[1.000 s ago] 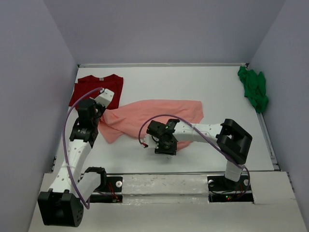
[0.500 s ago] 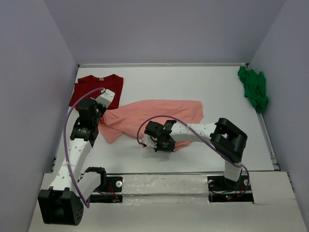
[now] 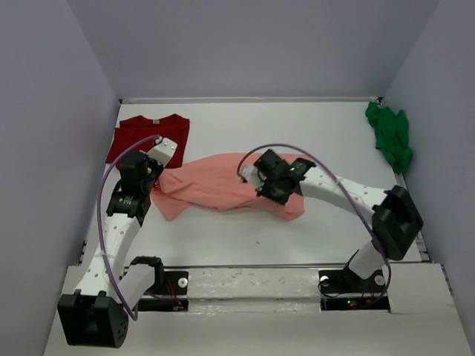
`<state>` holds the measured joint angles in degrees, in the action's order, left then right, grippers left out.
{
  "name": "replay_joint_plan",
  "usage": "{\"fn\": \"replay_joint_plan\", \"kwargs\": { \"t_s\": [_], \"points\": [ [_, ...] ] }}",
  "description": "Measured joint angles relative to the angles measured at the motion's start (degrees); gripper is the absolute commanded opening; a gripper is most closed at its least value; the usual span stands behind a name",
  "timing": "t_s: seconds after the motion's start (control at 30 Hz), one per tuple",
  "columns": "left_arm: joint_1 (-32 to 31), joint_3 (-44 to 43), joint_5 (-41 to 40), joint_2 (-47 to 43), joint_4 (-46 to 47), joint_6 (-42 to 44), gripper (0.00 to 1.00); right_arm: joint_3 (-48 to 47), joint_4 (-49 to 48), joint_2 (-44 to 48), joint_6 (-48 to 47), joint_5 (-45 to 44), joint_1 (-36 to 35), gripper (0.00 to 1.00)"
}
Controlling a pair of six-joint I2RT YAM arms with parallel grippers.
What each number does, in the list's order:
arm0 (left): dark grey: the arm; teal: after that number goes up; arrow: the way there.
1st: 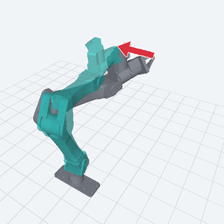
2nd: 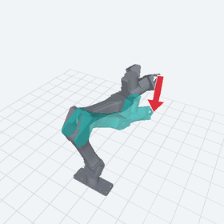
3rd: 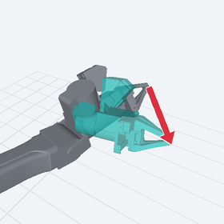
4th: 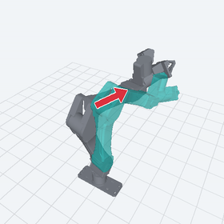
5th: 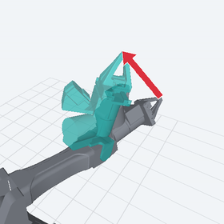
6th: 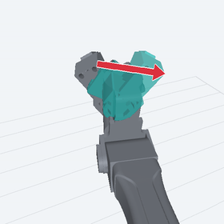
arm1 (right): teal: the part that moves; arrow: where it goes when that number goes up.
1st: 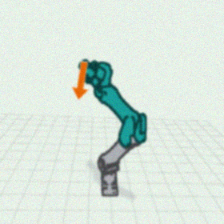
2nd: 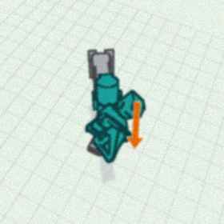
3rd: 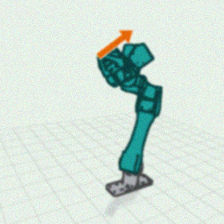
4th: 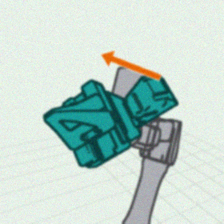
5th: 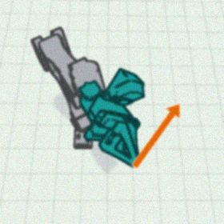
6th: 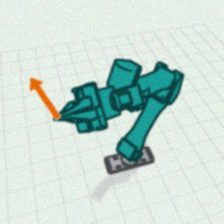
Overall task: Fold and stack the t-shirts
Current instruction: Flatten the tshirt out
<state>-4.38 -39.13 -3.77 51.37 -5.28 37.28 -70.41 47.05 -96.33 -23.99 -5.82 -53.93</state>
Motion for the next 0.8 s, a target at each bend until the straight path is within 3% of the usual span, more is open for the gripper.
{"fn": "replay_joint_plan", "kwargs": {
  "t_s": [0.2,0.37,0.5,0.8],
  "points": [
    [0.0,-4.96,3.1,-1.01,-2.23,-0.04,0.0,0.37,-5.16,13.55,-2.36,-6.67,27.96,0.0],
    [-0.22,-10.49,7.21,2.73,-2.29,-0.94,0.0,-6.05,-6.8,12.68,-3.13,-7.23,44.37,0.0],
    [-1.36,-12.87,9.09,8.09,-1.84,-1.88,0.0,-14.67,-7.78,7.02,-3.13,-5.44,49.55,0.0],
    [-3.96,-24.26,8.92,25.9,-0.07,-2.64,0.0,-40.96,-6.69,-13.75,-3.17,-3.39,50.64,0.0]
  ]
}}
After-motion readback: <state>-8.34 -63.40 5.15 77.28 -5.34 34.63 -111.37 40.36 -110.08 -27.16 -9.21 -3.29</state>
